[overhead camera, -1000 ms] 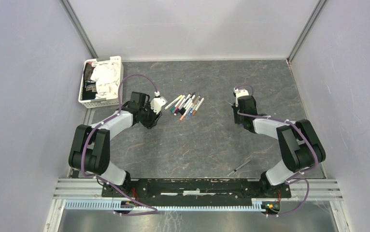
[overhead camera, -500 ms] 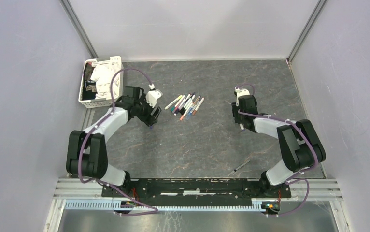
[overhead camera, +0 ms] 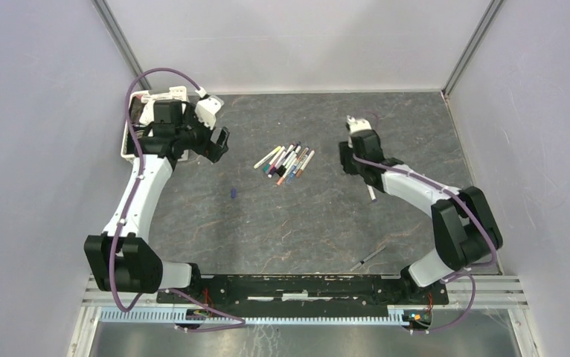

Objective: Open the pen caps
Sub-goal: Place the pen cap at the center of the board, then pick up the pen from the center of the board.

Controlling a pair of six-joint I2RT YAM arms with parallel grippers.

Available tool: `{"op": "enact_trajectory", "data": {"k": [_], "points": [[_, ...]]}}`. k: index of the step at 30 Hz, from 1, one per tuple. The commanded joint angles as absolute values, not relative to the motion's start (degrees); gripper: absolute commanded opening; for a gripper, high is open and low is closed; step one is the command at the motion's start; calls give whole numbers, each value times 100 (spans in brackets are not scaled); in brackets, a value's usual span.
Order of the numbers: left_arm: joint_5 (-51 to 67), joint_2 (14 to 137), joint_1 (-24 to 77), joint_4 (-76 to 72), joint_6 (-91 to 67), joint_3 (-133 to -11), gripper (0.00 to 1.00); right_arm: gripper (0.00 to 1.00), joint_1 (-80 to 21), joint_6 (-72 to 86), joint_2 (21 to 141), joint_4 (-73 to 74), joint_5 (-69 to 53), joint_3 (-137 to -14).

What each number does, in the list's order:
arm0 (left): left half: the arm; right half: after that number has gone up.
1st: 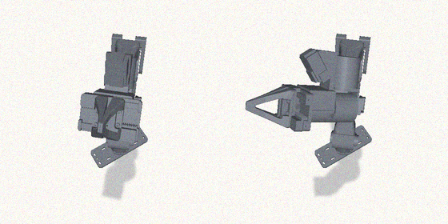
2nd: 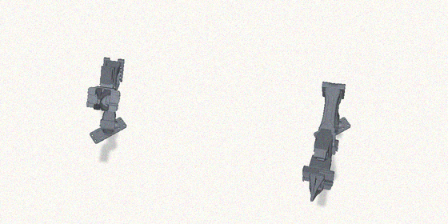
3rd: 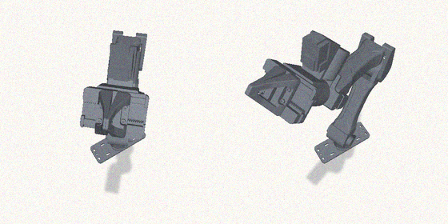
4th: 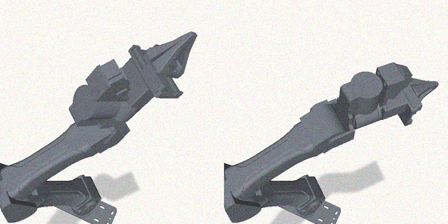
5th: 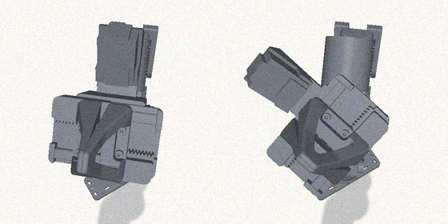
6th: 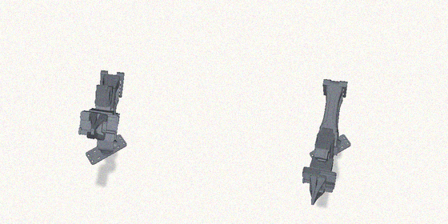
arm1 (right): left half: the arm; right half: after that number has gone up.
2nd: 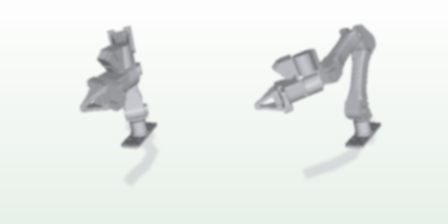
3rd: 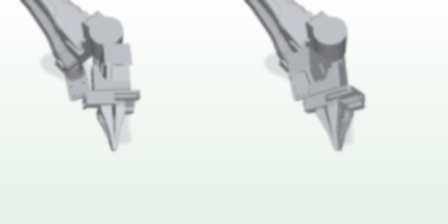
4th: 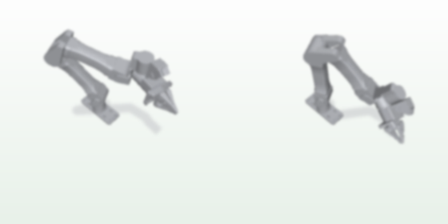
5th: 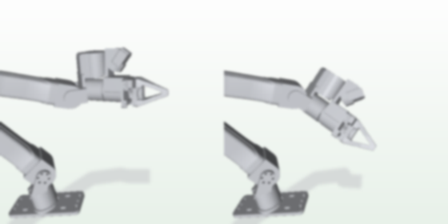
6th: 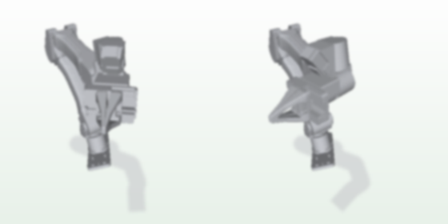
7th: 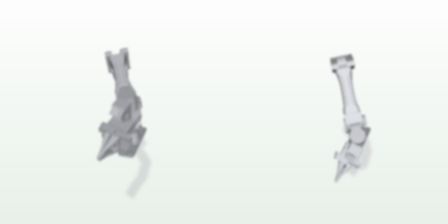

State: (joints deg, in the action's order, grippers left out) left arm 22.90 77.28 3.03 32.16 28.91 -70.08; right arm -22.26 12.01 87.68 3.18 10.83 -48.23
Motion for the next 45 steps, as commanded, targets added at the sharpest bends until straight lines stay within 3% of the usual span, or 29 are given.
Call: {"op": "enact_trajectory", "data": {"k": [1, 12, 19, 31, 37, 45], "points": [[2191, 7427, 144, 3529, 2422, -7338, 100, 58, -2955, 1818, 9382, 813, 1521, -6106], [2645, 7336, 62, 4132, 2744, -7375, 100, 52, -3494, 2637, 11453, 1489, 1876, -8246], [2944, 7330, 59, 4304, 2805, -7273, 100, 45, -3491, 2703, 11879, 1582, 2157, -8593], [3410, 7362, 61, 4561, 2911, -7298, 100, 43, -3484, 2924, 11821, 1311, 1876, -8635], [3386, 7341, 62, 4616, 2954, -7333, 100, 30, -3421, 3022, 12189, 1586, 1950, -8869], [3411, 7361, 62, 4711, 3050, -7286, 100, 29, -3297, 3051, 12274, 1564, 1977, -8635]]}}
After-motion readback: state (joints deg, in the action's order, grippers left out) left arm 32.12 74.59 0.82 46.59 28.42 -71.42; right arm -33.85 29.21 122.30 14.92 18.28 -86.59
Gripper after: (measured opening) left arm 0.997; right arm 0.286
